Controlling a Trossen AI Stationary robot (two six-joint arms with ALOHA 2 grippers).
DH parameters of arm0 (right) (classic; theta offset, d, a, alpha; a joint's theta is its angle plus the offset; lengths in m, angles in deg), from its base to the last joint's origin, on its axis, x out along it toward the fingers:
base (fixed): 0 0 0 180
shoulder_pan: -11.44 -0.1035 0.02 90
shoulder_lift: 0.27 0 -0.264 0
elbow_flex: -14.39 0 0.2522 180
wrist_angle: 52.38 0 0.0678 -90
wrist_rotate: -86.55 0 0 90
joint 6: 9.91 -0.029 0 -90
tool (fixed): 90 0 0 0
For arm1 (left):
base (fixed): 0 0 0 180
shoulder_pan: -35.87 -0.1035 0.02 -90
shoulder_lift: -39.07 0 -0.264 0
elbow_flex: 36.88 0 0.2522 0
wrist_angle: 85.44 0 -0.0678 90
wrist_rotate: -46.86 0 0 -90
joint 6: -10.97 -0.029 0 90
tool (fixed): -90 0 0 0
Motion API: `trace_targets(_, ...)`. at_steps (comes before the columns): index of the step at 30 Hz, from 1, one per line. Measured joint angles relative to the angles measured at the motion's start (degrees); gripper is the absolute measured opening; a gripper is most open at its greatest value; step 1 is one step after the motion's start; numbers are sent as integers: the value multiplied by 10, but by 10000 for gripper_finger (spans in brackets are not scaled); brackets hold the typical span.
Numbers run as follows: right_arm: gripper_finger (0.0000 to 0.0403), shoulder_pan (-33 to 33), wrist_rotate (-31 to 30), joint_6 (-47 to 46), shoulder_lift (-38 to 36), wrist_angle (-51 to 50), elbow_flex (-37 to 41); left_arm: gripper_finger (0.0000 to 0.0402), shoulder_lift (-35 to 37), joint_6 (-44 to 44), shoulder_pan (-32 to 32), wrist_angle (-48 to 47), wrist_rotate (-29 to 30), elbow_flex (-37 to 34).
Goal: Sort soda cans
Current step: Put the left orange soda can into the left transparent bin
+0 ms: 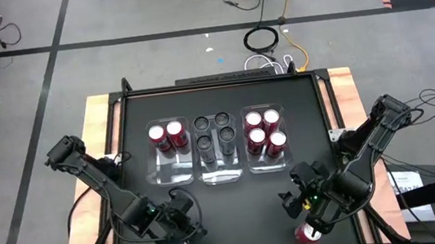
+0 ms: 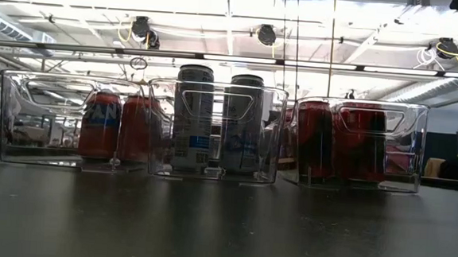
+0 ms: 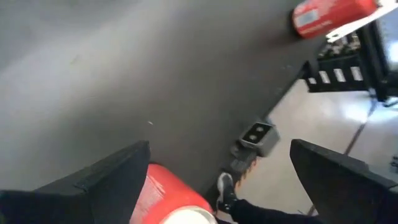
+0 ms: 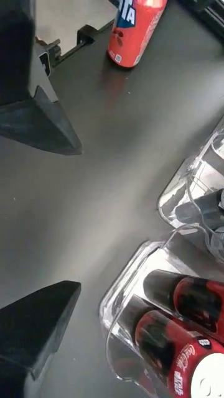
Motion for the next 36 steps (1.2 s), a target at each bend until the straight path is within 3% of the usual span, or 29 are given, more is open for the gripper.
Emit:
trace_targets(9, 341, -6, 0, -4, 0, 0, 0, 396, 0, -4, 17, -70, 26, 15)
trace_targets(25, 341, -6, -2, -1, 0, -4, 0, 396, 0, -65, 17, -94, 30, 11)
trace_targets(36, 341, -5, -20, -38, 0, -7, 0, 396, 0, -90, 29, -205, 35, 10)
